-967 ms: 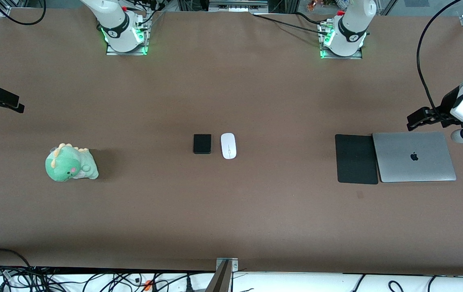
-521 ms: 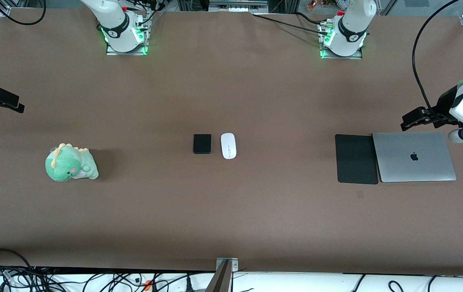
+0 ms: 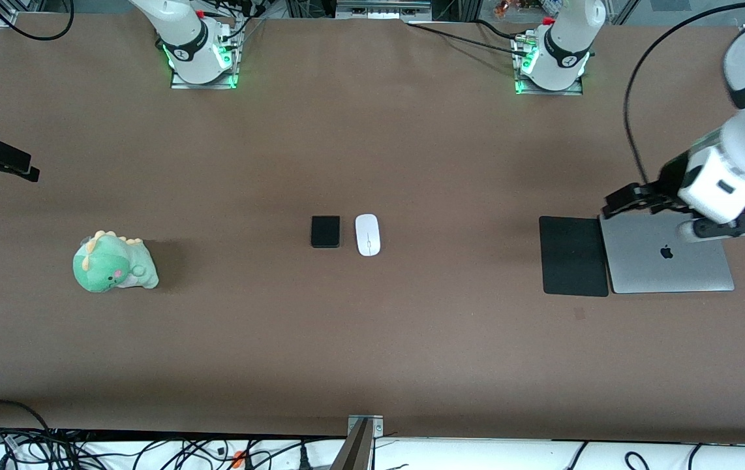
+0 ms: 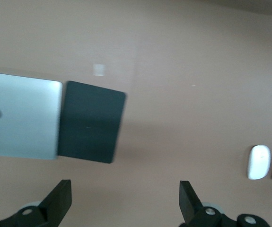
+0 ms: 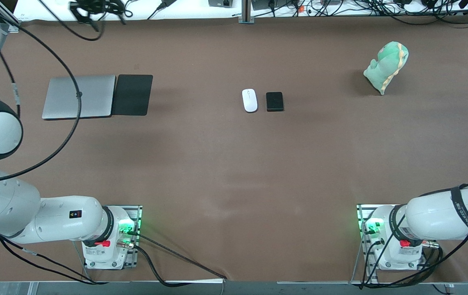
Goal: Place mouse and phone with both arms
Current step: 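Reach the left gripper over to the white mouse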
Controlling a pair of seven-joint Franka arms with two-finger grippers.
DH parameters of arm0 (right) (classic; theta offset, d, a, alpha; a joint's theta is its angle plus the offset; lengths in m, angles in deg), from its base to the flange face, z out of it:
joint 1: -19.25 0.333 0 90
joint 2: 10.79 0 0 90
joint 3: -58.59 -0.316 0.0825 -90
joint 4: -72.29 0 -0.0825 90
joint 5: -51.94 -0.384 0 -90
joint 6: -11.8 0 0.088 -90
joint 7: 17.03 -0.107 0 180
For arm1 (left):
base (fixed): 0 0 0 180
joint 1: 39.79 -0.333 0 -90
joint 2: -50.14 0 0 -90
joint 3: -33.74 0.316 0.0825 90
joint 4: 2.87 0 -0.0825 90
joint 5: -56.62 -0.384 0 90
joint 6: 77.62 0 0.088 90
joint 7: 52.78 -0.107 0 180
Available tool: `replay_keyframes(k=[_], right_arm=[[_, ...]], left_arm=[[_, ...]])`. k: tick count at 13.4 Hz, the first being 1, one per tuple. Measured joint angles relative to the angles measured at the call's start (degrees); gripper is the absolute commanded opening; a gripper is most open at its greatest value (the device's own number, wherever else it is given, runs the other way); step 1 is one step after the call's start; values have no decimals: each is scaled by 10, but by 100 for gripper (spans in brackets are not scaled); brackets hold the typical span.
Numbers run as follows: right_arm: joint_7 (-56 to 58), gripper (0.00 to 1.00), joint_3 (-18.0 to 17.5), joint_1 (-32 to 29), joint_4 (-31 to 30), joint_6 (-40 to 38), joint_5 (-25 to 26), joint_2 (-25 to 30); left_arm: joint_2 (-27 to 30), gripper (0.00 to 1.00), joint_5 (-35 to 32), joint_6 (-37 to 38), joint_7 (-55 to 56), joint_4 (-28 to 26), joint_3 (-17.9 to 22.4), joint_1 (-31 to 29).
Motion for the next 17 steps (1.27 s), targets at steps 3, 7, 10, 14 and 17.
replay_keyframes(k=[3,7,10,14,17], right_arm=[[0,100,0,0,0,0,0,0],[0,100,-1,0,0,0,0,0],[0,100,-1,0,0,-1,0,0],[0,100,-1,0,0,-1,0,0],[0,100,-1,0,0,-1,0,0]], left_arm=[[-40,100,0,-60,107,0,-55,31],[-113,100,-15,-127,227,8,-63,147],[-192,100,-37,-135,280,64,-61,203],[-311,100,-146,-198,395,114,-56,292],[-348,100,-166,-210,426,128,-46,336]])
